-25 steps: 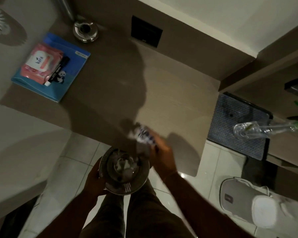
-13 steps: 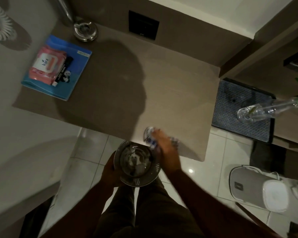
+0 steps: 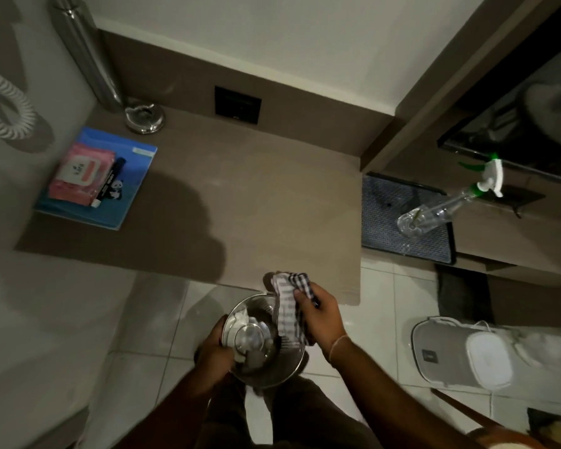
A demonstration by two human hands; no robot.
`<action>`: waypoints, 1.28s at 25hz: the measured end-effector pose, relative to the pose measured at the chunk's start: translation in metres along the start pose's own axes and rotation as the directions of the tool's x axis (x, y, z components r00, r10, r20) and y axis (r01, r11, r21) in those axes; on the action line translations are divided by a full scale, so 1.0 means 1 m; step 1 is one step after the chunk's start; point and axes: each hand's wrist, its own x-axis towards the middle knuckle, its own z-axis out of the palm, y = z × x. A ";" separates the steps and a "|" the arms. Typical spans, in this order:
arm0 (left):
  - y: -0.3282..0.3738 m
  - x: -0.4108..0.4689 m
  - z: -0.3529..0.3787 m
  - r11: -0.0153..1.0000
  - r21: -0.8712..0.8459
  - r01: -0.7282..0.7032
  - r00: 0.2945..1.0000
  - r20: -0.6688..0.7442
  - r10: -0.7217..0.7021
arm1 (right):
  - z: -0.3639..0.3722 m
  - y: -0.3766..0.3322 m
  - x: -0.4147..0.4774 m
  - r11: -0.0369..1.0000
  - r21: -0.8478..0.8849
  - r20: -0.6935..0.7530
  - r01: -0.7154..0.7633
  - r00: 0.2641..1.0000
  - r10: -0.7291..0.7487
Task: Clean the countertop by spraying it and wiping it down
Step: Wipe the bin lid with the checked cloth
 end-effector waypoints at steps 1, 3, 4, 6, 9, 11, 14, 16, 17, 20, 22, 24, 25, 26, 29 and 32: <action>-0.002 -0.001 0.004 1.000 -0.005 0.026 1.000 0.004 -0.026 | -0.009 -0.003 0.000 0.999 0.048 -0.013 -0.026 1.000 0.026; -0.005 -0.005 0.012 0.997 0.020 0.070 0.998 0.003 -0.070 | -0.022 -0.003 -0.002 0.989 0.130 -0.029 -0.070 0.997 0.074; -0.008 -0.006 0.016 0.997 0.031 0.075 0.997 0.007 -0.075 | -0.028 -0.002 -0.003 0.983 0.164 -0.035 -0.086 0.995 0.093; -0.012 -0.009 0.027 0.995 -0.011 0.095 0.995 0.024 -0.094 | -0.040 0.002 -0.005 0.963 0.240 -0.024 -0.123 0.991 0.133; -0.026 -0.009 0.051 0.973 -0.159 0.169 0.986 0.015 -0.168 | -0.065 0.012 -0.004 0.912 0.358 0.025 -0.200 0.978 0.205; -0.040 -0.007 0.065 0.942 -0.188 0.277 0.958 -0.025 -0.286 | -0.085 0.020 0.000 0.866 0.448 0.061 -0.223 0.974 0.219; -0.055 -0.006 0.088 0.933 -0.095 0.348 0.936 -0.018 -0.351 | -0.114 0.033 0.009 0.814 0.514 0.114 -0.269 0.962 0.247; -0.061 -0.005 0.105 0.915 -0.058 0.399 0.915 -0.030 -0.401 | -0.125 0.039 0.018 0.817 0.492 0.147 -0.300 0.954 0.262; -0.066 -0.003 0.115 0.914 -0.055 0.403 0.913 -0.052 -0.405 | -0.128 0.042 0.025 0.820 0.494 0.153 -0.291 0.957 0.247; -0.078 0.008 0.140 0.912 -0.002 0.410 0.903 -0.139 -0.407 | -0.132 0.041 0.053 0.830 0.519 0.114 -0.202 0.979 0.167; -0.090 0.019 0.155 0.915 0.022 0.403 0.905 -0.155 -0.395 | -0.138 0.039 0.073 0.838 0.527 0.060 -0.140 0.990 0.128; -0.108 0.033 0.166 0.911 0.017 0.412 0.902 -0.146 -0.406 | -0.145 0.039 0.089 0.835 0.538 0.050 -0.115 0.993 0.104; -0.118 0.043 0.171 0.908 0.005 0.418 0.899 -0.143 -0.413 | -0.149 0.042 0.098 0.836 0.538 0.062 -0.105 0.994 0.085; -0.129 0.054 0.176 0.906 -0.009 0.423 0.897 -0.138 -0.420 | -0.152 0.045 0.104 0.839 0.535 0.081 -0.103 0.994 0.070; -0.159 0.099 0.197 0.900 -0.079 0.430 0.890 -0.129 -0.437 | -0.158 0.053 0.120 0.831 0.551 0.112 -0.078 0.994 0.019; -0.199 0.157 0.225 0.903 -0.068 0.425 0.895 -0.117 -0.430 | -0.161 0.067 0.130 0.825 0.565 0.069 0.006 0.996 -0.055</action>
